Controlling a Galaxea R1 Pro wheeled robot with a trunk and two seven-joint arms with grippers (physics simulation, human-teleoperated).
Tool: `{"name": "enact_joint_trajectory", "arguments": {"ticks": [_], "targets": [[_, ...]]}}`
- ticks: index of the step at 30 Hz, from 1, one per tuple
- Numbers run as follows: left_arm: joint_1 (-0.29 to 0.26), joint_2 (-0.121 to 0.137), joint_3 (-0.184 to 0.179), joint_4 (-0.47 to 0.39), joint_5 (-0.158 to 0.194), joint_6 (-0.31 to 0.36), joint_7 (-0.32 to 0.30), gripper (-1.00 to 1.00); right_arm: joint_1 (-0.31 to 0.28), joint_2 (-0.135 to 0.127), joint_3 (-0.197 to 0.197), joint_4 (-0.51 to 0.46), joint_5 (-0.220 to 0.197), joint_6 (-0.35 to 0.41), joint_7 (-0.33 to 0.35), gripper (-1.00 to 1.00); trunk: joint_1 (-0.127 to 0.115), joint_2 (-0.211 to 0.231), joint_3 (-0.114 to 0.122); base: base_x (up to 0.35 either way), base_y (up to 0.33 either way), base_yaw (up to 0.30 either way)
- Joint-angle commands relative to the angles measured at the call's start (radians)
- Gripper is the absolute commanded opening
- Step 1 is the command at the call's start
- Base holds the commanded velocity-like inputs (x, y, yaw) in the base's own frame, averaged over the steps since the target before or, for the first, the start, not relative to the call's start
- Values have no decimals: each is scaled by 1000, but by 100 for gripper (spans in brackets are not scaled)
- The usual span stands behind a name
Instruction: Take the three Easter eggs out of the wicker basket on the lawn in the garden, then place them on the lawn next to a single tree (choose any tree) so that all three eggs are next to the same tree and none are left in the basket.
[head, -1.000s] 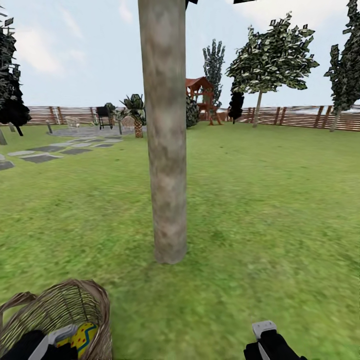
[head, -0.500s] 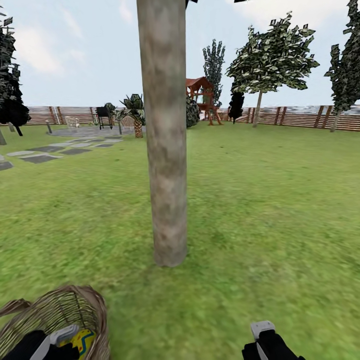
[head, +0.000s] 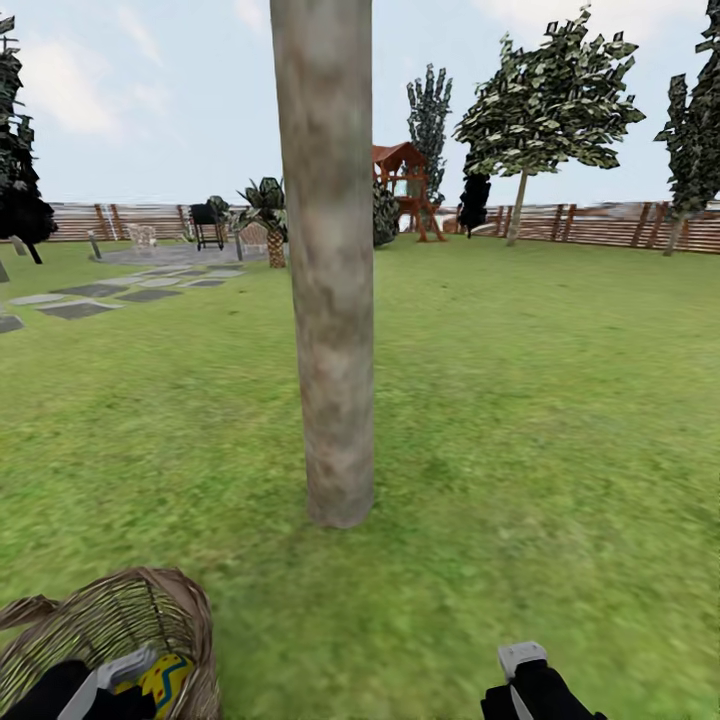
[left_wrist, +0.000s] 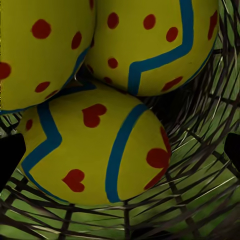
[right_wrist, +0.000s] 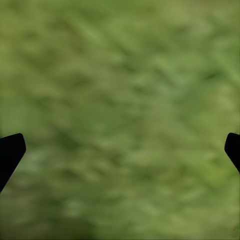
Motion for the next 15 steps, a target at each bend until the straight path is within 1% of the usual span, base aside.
{"name": "enact_joint_trajectory", "arguments": {"ticks": [1, 10, 12, 13, 14, 15], "targets": [[0, 1, 7, -1, -3, 6, -4, 100, 0, -1, 6, -1, 5, 6, -1, 100, 0, -1, -5, 0, 0, 0], [0, 3, 9, -3, -3, 6, -4, 100, 0, 0, 6, -1, 5, 6, -1, 100, 4, -3, -40, 0, 0, 0], [0, 3, 18, -3, -3, 5, -4, 100, 0, 0, 6, -1, 6, 6, -1, 100, 5, -3, -48, 0, 0, 0], [0, 2, 29, -3, -3, 5, -4, 100, 0, 0, 6, -1, 6, 6, -1, 100, 6, -4, -51, 0, 0, 0], [0, 0, 51, -3, -3, 5, -4, 100, 0, 0, 6, -1, 6, 6, 0, 100, 6, -4, -55, 0, 0, 0], [0, 0, 58, -3, -3, 5, -5, 100, 0, 0, 6, -1, 6, 6, 0, 100, 6, -4, -59, 0, 0, 0]]}}
